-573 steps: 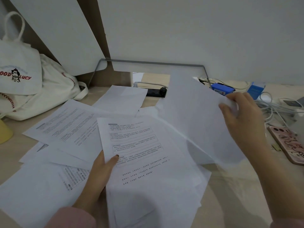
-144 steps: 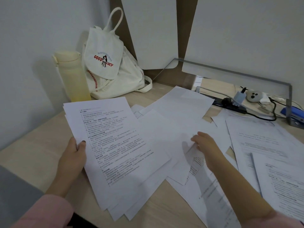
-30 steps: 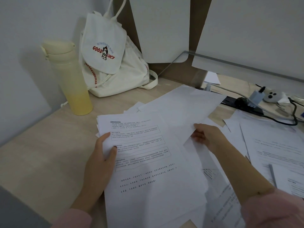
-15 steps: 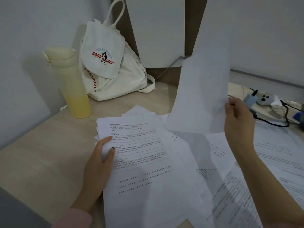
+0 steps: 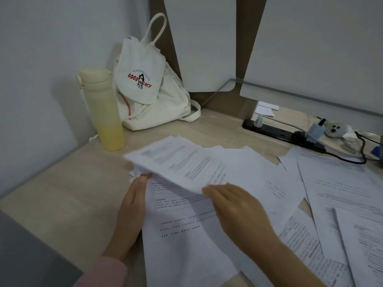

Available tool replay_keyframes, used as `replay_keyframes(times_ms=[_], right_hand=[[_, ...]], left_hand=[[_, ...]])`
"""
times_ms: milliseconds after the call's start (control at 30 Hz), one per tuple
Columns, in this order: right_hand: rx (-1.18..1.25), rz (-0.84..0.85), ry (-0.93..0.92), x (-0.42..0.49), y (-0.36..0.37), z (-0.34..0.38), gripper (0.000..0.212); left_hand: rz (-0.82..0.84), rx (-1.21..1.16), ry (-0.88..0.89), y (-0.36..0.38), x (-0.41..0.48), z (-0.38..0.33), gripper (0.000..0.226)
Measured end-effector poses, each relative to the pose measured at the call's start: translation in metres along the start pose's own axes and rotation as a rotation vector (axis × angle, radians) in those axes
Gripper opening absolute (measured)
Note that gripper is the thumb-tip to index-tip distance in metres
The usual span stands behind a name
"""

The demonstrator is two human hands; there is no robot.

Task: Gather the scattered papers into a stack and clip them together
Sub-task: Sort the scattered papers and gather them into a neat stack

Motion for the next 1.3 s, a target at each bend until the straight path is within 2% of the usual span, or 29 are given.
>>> replay_keyframes(times_ms=[67,133,233,333,433,533,600,700,767,867,900,1000,1033,1100,1200,1300], right_hand=[[0.039,0.046,-0.042,-0.005,0.013,0.016,0.028],[0.058,0.096,-0.068,-0.009,0.024,0.028,0.013],[0.078,0.160,-0.075,-0.014,0.039,0.035,0.020],[0.101,0.210,-0.059,-0.017,0.046,0.030,0.018],[0.247,0.258,0.085,-0.020,0.045,0.014,0.021],[0.352,0.209,0.327,-0.014,0.038,-0.022,0.022],[0.356,0.168,0.479,-0.015,0.038,-0.056,0.022],[0.319,0.267,0.647,-0.025,0.054,-0.092,0.033],[0.388,0.367,0.721,-0.035,0.068,-0.099,0.039],[0.491,0.406,0.760,-0.042,0.075,-0.098,0.043],[0.539,0.394,0.773,-0.042,0.075,-0.097,0.042],[0.743,0.391,0.849,-0.044,0.076,-0.092,0.037],[0.812,0.410,0.868,-0.045,0.077,-0.089,0.035],[0.919,0.437,0.880,-0.047,0.080,-0.083,0.028],[0.915,0.358,0.898,-0.047,0.076,-0.094,0.026],[0.725,0.286,0.889,-0.042,0.068,-0.112,0.028]], left_hand=[[-0.022,-0.027,-0.021,-0.002,0.000,0.005,0.041],[-0.034,0.001,-0.028,-0.003,-0.001,0.004,0.023],[-0.056,0.082,0.021,-0.004,-0.001,-0.003,0.016],[-0.061,0.093,0.031,-0.006,0.001,-0.001,0.015],[-0.050,0.095,0.018,-0.006,0.002,0.003,0.016],[-0.077,-0.029,-0.014,-0.008,-0.001,0.002,0.015],[-0.094,-0.097,-0.055,-0.011,-0.002,0.003,0.023],[-0.080,-0.081,-0.043,-0.011,0.000,0.001,0.028],[-0.120,-0.092,-0.040,-0.015,0.000,0.001,0.027],[-0.118,-0.111,-0.029,-0.012,-0.002,-0.004,0.013],[-0.096,-0.121,-0.022,-0.009,-0.003,-0.007,0.017],[-0.051,-0.160,-0.058,-0.005,-0.005,-0.001,0.055],[-0.043,-0.150,-0.070,-0.003,-0.008,-0.001,0.054],[0.013,-0.127,-0.110,0.002,-0.014,0.003,0.038],[0.061,-0.125,-0.176,-0.003,-0.019,0.010,0.031],[0.020,-0.144,-0.177,-0.027,-0.015,0.009,0.035]])
Point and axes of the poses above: each hand's wrist, its own x-axis towards the middle knuckle, its own y-axis out of the palm, z = x × y, the point moved 9 cm from there along x, towards the middle knuckle, and after that the axes turned 7 degrees about -x, right-handed, at the moved point
